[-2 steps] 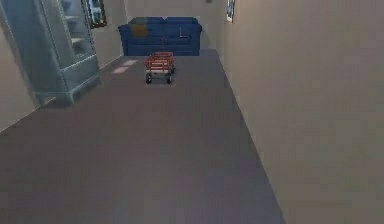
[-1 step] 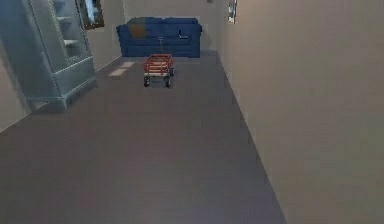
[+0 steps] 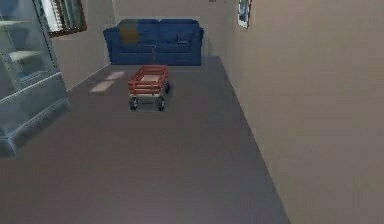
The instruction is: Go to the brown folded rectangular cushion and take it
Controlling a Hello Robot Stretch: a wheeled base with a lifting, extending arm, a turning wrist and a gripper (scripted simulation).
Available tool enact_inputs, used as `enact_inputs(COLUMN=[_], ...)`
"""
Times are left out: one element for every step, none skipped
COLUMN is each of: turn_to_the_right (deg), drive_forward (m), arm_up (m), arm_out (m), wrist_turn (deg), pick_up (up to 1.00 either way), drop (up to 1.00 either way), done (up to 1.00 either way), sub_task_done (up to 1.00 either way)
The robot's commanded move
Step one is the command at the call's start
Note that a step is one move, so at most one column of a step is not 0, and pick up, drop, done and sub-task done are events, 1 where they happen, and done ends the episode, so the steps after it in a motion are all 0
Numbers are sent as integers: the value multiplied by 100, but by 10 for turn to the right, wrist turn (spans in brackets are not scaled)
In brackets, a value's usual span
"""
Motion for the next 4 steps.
enact_inputs(turn_to_the_right=[0, 0, 0, 0], drive_forward=[100, 100, 100, 95], arm_up=[0, 0, 0, 0], arm_out=[0, 0, 0, 0], wrist_turn=[0, 0, 0, 0], pick_up=[0, 0, 0, 0], drop=[0, 0, 0, 0], done=[0, 0, 0, 0], sub_task_done=[0, 0, 0, 0])
